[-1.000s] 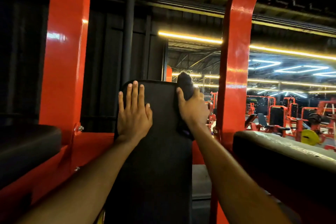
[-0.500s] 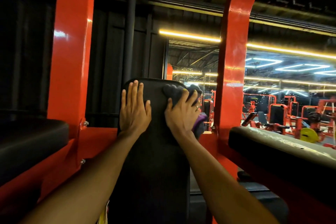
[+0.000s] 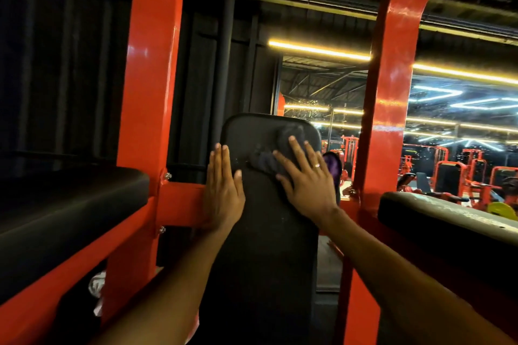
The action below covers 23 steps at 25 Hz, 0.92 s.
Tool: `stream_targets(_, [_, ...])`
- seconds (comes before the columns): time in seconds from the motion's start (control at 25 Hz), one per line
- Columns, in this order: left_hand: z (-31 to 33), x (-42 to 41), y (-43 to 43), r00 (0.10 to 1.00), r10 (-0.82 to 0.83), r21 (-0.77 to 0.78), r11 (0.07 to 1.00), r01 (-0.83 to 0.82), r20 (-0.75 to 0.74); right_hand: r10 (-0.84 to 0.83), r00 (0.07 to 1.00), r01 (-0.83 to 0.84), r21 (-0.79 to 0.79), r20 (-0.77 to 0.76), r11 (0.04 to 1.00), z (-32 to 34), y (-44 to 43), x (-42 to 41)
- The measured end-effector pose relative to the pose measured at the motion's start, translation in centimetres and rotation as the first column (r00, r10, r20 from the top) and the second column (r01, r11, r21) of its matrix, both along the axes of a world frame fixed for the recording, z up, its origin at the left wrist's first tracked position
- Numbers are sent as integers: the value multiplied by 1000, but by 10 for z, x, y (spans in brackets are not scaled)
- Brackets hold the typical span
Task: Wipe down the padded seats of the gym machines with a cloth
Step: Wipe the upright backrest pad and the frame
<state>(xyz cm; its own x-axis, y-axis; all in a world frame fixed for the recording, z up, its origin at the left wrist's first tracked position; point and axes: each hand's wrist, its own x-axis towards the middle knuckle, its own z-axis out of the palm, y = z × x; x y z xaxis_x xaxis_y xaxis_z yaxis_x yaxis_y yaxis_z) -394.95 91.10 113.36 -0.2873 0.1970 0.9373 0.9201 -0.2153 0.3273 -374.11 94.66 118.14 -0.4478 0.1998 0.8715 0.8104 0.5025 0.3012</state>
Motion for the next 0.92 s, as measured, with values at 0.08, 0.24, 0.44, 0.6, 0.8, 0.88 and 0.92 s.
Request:
stream_targets(0.08, [0,-1,-2,999,-28,2,1000,28,22,-9,987,-9,-109,-163,994,24,-4,-24])
stream_targets(0.24, [-1,-3,0,997,-79,6,997,79,17,-1,956,-46,-154,-294,987,33,-18,-81])
stream_targets(0.44, [-5,-6,0,991,-134,10,991,134,26,80,996,-80,-8,-31,997,-19,-20,-58])
stream_targets(0.6, [-11,-11,-3,986,-168,29,985,168,-8,35,993,-45,86,111,995,-42,-7,-11])
stream_targets(0.8, [-12,-8,-3,986,-168,36,985,168,1,-42,984,16,-150,-172,989,38,-10,-40])
stream_targets(0.88, [-13,-10,-2,987,-162,57,985,162,-19,-29,979,-6,-172,-201,985,54,-17,-71])
stream_targets(0.92, [-13,-11,-2,987,-156,67,985,157,-21,-13,982,-17,-155,-187,988,52,-20,-81])
